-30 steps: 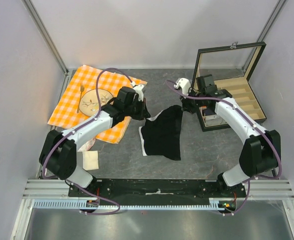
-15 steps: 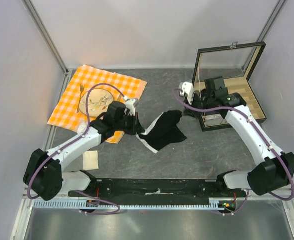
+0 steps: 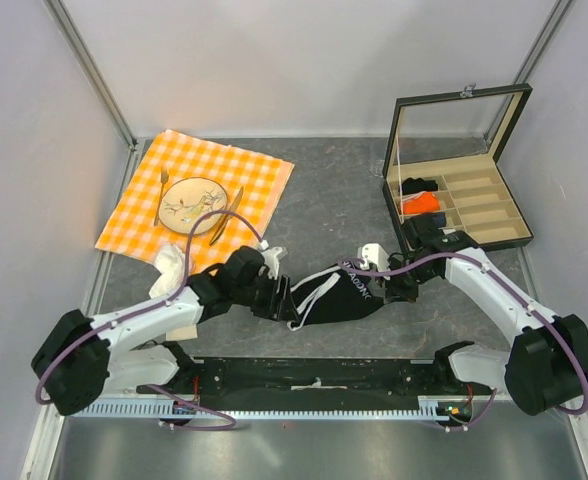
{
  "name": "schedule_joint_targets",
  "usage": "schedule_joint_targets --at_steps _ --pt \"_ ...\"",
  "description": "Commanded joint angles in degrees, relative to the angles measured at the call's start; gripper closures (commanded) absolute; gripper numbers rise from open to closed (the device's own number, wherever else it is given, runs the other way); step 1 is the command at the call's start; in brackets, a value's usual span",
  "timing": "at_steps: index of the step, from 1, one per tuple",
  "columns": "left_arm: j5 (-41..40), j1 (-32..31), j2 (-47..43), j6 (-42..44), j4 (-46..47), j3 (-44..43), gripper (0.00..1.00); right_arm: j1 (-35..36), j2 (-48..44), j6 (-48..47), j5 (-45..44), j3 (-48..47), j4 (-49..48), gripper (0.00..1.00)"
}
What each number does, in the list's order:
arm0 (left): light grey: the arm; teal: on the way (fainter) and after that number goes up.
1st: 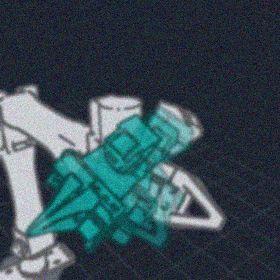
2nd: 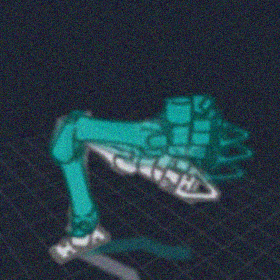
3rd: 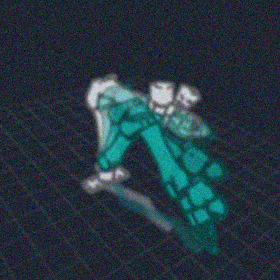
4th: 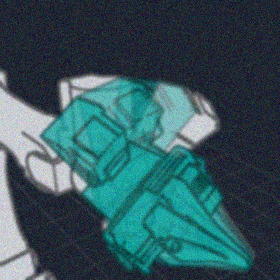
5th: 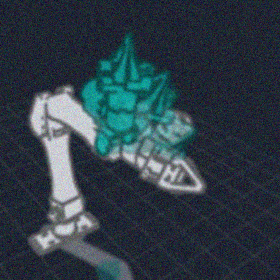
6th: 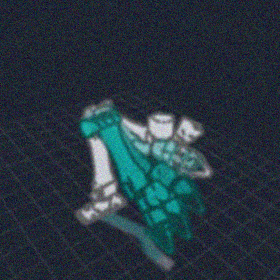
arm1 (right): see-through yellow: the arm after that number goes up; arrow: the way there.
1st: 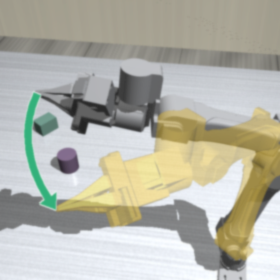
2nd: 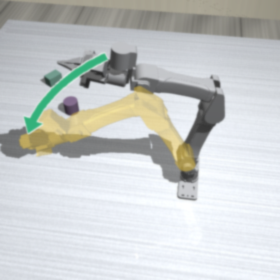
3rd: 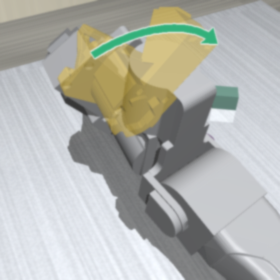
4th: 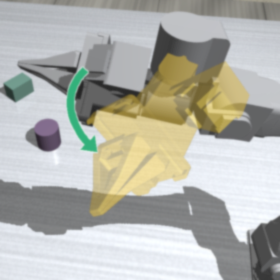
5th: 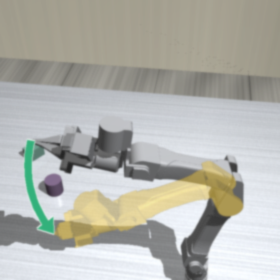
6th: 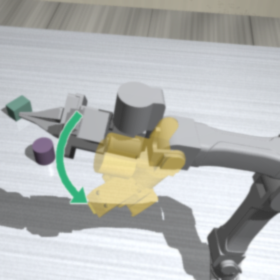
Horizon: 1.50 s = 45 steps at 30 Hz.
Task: Roll the underwear
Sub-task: Flatten out the underwear at the center of the board.
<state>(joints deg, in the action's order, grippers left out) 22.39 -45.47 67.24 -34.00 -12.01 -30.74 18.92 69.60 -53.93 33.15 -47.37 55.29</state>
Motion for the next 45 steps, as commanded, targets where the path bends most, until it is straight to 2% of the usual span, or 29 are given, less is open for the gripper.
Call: schedule_joint_targets --at_steps 1,5,11,17,27,30,33,34,35,36,45 --pt "-5.0 -0.1 -3.3 3.5 -2.8 -7.9 0.40 0.2 -0.4 -2.6 0.8 0.2 -2.0 0.94" --pt "-5.5 -0.1 2.7 11.2 -3.0 -13.7 0.39 0.1 -0.2 -2.3 2.5 0.4 -2.6 0.94" --pt "-1.7 -0.1 16.3 18.0 2.8 -22.1 0.35 0.2 -1.0 -2.1 3.0 0.4 -3.1 0.94" --pt "1.4 -0.1 26.3 21.1 4.2 -27.3 0.34 0.2 -1.2 -2.0 3.2 0.4 -3.6 0.94" --pt "3.8 -0.1 33.7 22.7 3.8 -30.5 0.36 0.2 -0.6 -1.8 3.5 0.1 -3.9 0.94" --pt "4.0 0.0 33.1 21.8 3.8 -30.3 0.47 0.1 -0.6 -1.8 3.6 0.1 -3.8 0.94" --pt "3.7 -0.1 32.2 20.9 3.1 -30.2 0.74 0.2 -0.5 -1.4 3.8 -0.3 -3.8 0.94" --pt "3.5 -0.1 31.4 20.5 2.7 -30.3 0.87 0.2 -0.4 -1.2 3.8 -0.7 -3.8 0.94" --pt "3.4 -0.1 30.8 20.3 2.4 -30.3 0.88 0.2 -0.4 -1.0 3.9 -1.0 -3.8 0.94" --pt "3.4 -0.1 30.3 20.2 2.1 -30.3 0.98 0.2 -0.4 -0.7 3.9 -1.5 -3.8 0.94" --pt "4.0 1.5 23.1 18.6 0.9 -30.6 0.98 0.2 0.2 3.9 3.3 -9.5 -3.6 0.95"
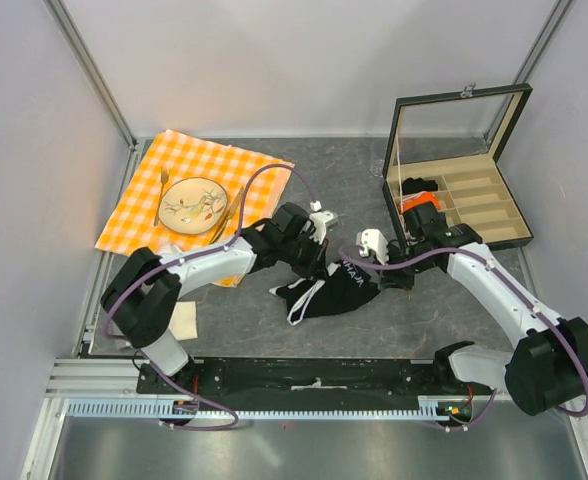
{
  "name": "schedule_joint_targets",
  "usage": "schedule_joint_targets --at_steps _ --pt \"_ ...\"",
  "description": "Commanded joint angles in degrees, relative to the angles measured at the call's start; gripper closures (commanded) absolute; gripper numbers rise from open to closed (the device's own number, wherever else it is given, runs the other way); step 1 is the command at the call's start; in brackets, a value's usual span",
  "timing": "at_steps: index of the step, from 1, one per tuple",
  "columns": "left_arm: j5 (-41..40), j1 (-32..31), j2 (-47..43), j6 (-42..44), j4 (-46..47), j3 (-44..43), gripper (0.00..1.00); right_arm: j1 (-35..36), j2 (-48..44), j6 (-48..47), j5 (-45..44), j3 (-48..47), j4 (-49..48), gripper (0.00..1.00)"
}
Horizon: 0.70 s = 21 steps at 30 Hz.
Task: Roll the underwear
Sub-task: Flatten out the underwear at the center of the board.
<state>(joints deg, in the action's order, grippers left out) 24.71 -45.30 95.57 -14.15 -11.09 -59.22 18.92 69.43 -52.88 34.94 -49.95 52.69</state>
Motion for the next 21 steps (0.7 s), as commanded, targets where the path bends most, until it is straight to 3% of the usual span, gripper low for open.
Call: schedule_joint_targets --at_steps 1,8,15,17,21 --pt "1.7 1.9 -6.1 -1.6 -0.3 -2.3 0.98 0.2 0.5 3.4 0.5 -8.2 -1.0 0.95" --pt "1.9 9.7 -12.3 0.1 -6.0 -8.6 0.98 0.1 7.1 9.6 -5.6 -25.3 -3.4 0.95" --pt "3.8 19.4 -9.1 6.2 -16.1 -31.7 0.98 0.2 21.6 14.5 -10.6 -55.1 -5.5 0.96" --pt "4.6 21.0 -6.4 7.3 -18.7 -40.5 0.98 0.2 24.6 15.5 -10.6 -60.6 -5.2 0.96" --pt "4.6 21.4 -3.8 9.3 -22.2 -49.7 0.98 0.2 25.3 16.3 -10.8 -68.2 -6.0 0.96"
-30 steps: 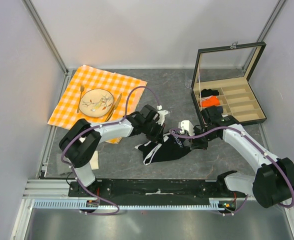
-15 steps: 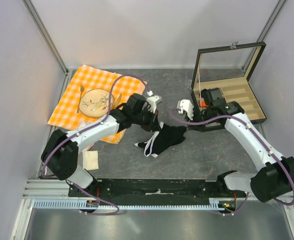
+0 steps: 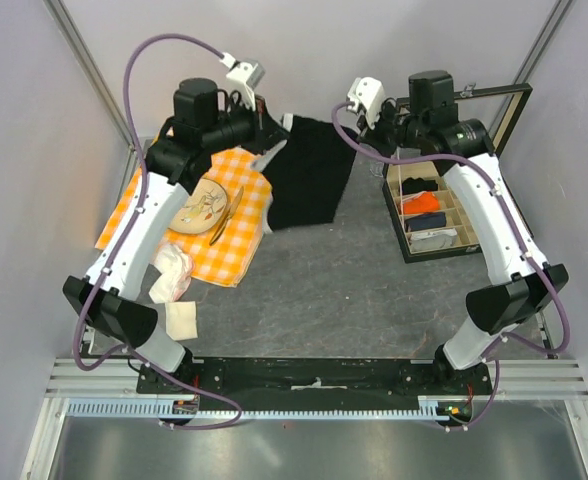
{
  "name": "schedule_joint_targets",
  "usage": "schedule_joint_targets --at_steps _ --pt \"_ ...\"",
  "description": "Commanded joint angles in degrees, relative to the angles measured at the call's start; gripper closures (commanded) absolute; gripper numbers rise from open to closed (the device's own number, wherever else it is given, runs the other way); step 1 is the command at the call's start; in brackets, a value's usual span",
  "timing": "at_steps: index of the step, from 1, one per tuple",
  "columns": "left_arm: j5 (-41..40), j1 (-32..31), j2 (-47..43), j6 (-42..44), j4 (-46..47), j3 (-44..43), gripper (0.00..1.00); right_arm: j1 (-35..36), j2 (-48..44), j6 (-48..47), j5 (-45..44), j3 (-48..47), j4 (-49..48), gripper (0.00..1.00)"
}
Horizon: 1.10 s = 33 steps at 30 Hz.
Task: Roll the underwear
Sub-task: Flatten out the underwear at the center of the board.
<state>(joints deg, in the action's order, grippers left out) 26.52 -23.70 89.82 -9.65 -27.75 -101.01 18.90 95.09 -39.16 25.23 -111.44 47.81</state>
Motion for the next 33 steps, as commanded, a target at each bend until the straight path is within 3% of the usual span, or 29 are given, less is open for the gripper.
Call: schedule_joint_targets --at_steps 1,6,11,19,33 --pt "3.0 -0.2 2.0 5.0 -5.7 -8.7 0.98 0.2 -0.8 2.6 -1.2 -6.7 -1.5 0.96" --pt "3.4 -0.2 0.8 5.1 -5.7 -6.6 0.98 0.2 -5.3 2.7 -0.9 -0.7 -4.7 0.97" --pt "5.7 -0.2 -2.8 3.1 -3.4 2.6 0.98 0.3 -10.3 2.2 3.9 6.6 -4.4 0.97" --pt "12.7 -1.9 -10.5 -1.3 -2.8 8.7 0.98 1.6 -18.5 -0.1 8.1 14.4 -0.6 0.97" --pt "10.6 -16.0 -29.5 -12.3 -3.4 22.3 0.98 2.3 -38.4 -2.5 23.6 24.7 11.2 0.97"
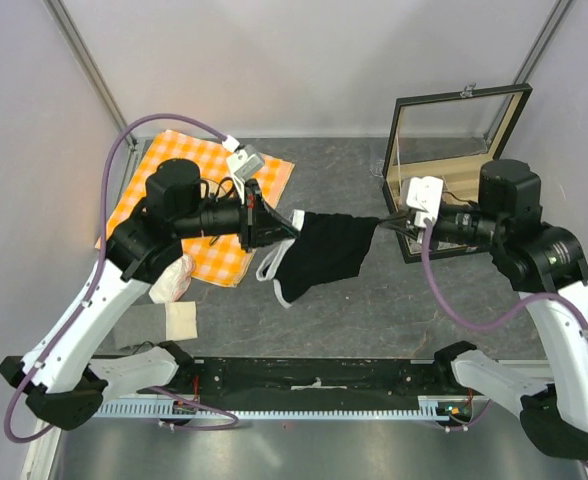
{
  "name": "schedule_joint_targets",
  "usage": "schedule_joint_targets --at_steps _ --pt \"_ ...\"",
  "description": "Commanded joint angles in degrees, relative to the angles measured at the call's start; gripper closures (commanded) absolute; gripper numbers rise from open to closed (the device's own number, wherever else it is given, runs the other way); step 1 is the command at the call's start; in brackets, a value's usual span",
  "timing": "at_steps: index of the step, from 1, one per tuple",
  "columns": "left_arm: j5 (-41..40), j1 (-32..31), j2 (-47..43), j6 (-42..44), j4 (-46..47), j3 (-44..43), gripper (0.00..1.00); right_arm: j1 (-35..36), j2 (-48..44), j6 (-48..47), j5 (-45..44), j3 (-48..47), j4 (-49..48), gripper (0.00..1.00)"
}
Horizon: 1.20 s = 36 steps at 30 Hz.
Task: Roll the underwear
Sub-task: Flatten out the underwear at the center of the board.
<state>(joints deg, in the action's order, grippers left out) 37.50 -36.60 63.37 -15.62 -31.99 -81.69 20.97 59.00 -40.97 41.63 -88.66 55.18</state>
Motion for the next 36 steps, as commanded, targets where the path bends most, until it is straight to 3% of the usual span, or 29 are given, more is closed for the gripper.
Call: schedule_joint_targets --at_steps 1,7,12,18,22,27,30,36 --pt "-1.4 -4.2 -3.9 -7.0 1.0 4.2 0.98 0.2 -2.9 -0.4 7.8 2.2 4.1 0.97" --pt "-3.1 -5.1 -6.9 -9.2 4.2 10.1 0.98 0.2 -4.9 2.8 6.7 6.6 0.8 0.97" --pt "-8.6 -4.9 -4.1 -6.9 10.3 16.6 0.98 0.2 -2.5 7.3 -3.4 16.8 -8.9 0.98" --pt "-12.2 2.7 9.6 -4.5 24.8 25.0 0.98 0.2 9.4 9.2 -11.0 25.9 -25.0 0.98" --pt "-13.8 8.4 23.6 -2.8 31.4 20.8 0.98 -0.1 24.5 9.2 -15.7 23.0 -32.1 0.99" --pt "-17.0 10.2 38.2 0.2 30.0 10.8 0.98 -1.3 36.0 9.2 -18.0 14.8 -34.9 0.99" --pt "-18.9 11.5 42.8 1.7 27.8 4.8 0.98 -2.0 40.8 9.3 -18.1 11.1 -34.9 0.99" --pt "-20.1 12.5 44.5 3.9 26.3 2.1 0.98 -2.7 43.7 9.9 -16.5 9.1 -36.0 0.99"
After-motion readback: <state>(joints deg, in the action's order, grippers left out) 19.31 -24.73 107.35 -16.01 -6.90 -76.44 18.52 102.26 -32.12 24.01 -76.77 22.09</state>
